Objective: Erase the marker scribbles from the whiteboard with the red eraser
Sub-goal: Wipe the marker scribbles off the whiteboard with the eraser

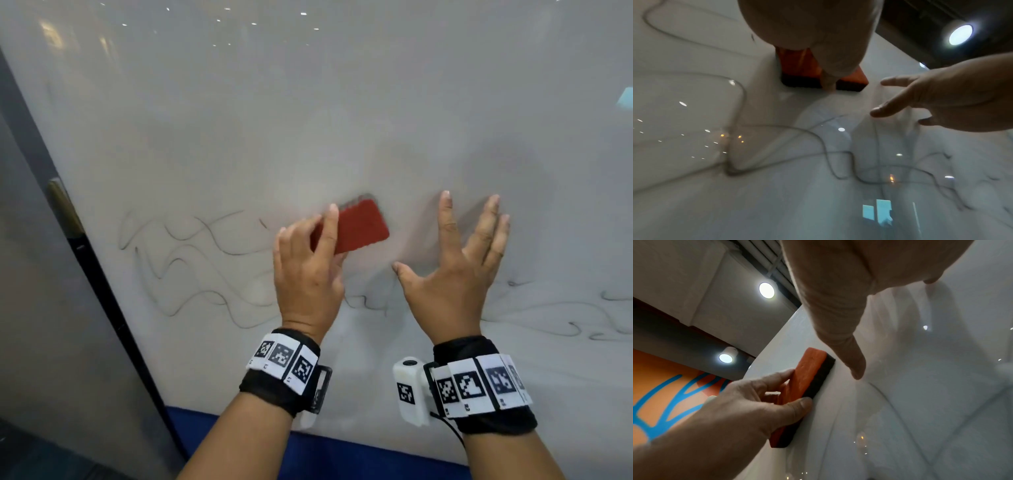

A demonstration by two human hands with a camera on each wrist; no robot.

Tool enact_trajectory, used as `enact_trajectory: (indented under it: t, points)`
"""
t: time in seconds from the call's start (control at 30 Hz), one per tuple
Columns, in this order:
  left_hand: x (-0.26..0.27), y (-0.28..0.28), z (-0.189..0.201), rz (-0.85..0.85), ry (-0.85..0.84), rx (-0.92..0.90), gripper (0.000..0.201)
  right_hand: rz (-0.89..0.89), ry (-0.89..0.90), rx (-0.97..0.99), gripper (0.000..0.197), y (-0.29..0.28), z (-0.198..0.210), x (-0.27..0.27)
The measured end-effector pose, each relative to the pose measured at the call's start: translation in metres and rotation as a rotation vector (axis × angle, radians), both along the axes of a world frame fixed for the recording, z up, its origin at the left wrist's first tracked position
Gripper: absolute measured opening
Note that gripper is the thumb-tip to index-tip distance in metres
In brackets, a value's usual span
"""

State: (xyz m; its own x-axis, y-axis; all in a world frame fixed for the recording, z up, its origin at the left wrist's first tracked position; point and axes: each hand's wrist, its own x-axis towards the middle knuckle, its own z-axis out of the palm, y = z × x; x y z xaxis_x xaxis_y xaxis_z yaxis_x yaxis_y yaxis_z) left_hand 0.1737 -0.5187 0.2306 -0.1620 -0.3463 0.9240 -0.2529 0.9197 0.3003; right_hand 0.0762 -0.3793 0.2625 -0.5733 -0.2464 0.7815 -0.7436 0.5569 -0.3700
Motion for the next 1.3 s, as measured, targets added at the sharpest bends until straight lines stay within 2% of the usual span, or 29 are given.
enact_trajectory:
  t: [0.03, 0.07, 0.1, 0.2, 0.23, 0.27, 0.3, 0.4, 0.47, 0.53, 0.63, 0.67, 0.73, 0.83, 0.87, 0.93, 1.03, 1.07, 1.13, 1.23, 1.3]
  points:
    - [0.003, -0.003, -0.002, -0.025, -0.059, -0.066, 0.066, -0.002, 0.003, -0.006, 0.111, 0.0, -0.001, 0.0]
    - [0.007, -0.009, -0.001, -0.02, -0.068, -0.058, 0.065, 0.003, 0.001, -0.015, 0.11, 0.0, -0.001, 0.001]
    - [0.009, -0.014, -0.001, 0.018, -0.017, 0.018, 0.067, 0.014, -0.001, -0.024, 0.109, -0.001, -0.001, 0.001]
    - [0.015, -0.029, 0.011, 0.082, 0.312, 0.453, 0.072, 0.027, -0.006, -0.016, 0.106, 0.0, 0.0, 0.0]
    - [0.016, -0.032, 0.014, 0.096, 0.364, 0.526, 0.072, 0.024, -0.005, -0.014, 0.105, 0.0, 0.0, 0.0]
    - [0.017, -0.033, 0.014, 0.125, 0.353, 0.503, 0.072, 0.021, -0.003, -0.019, 0.103, 0.0, 0.0, 0.0]
    - [0.017, -0.032, 0.011, 0.139, 0.29, 0.402, 0.072, 0.02, -0.005, -0.031, 0.102, 0.0, -0.001, 0.001]
    - [0.017, -0.023, -0.006, 0.048, 0.0, 0.02, 0.068, 0.023, -0.01, -0.102, 0.1, -0.005, 0.0, 0.004]
    - [0.022, -0.032, -0.008, 0.003, -0.067, -0.046, 0.067, 0.027, -0.03, -0.136, 0.099, -0.013, 0.003, 0.011]
    - [0.031, -0.047, -0.005, 0.048, 0.01, 0.047, 0.069, 0.043, -0.027, -0.131, 0.099, -0.025, 0.008, 0.023]
    - [0.041, -0.065, 0.011, 0.078, 0.247, 0.393, 0.073, 0.104, 0.012, -0.092, 0.1, -0.044, 0.018, 0.043]
    - [0.043, -0.067, 0.014, 0.078, 0.278, 0.454, 0.073, 0.12, 0.026, -0.079, 0.101, -0.051, 0.022, 0.048]
    - [0.046, -0.067, 0.013, 0.086, 0.214, 0.362, 0.072, 0.141, 0.045, -0.021, 0.103, -0.064, 0.026, 0.057]
    - [0.052, -0.066, -0.004, 0.021, -0.039, 0.003, 0.068, 0.132, 0.059, 0.078, 0.107, -0.078, 0.022, 0.067]
    - [0.055, -0.07, -0.007, 0.002, -0.078, -0.039, 0.067, 0.121, 0.061, 0.097, 0.108, -0.082, 0.019, 0.07]
    - [0.06, -0.081, -0.009, 0.038, -0.029, 0.045, 0.068, 0.105, 0.056, 0.118, 0.111, -0.087, 0.013, 0.073]
    - [0.061, -0.089, -0.005, 0.085, 0.163, 0.356, 0.071, 0.061, 0.054, 0.15, 0.114, -0.091, 0.007, 0.074]
    - [0.061, -0.089, -0.003, 0.09, 0.188, 0.402, 0.072, 0.05, 0.053, 0.153, 0.115, -0.092, 0.007, 0.075]
    - [0.06, -0.086, 0.0, 0.09, 0.158, 0.353, 0.073, 0.042, 0.04, 0.149, 0.115, -0.095, 0.006, 0.076]
    - [0.06, -0.082, -0.003, 0.069, 0.02, 0.133, 0.073, 0.031, 0.033, 0.127, 0.115, -0.099, 0.005, 0.079]
    - [0.063, -0.087, -0.002, 0.061, 0.015, 0.127, 0.073, 0.022, 0.026, 0.121, 0.116, -0.103, 0.004, 0.082]
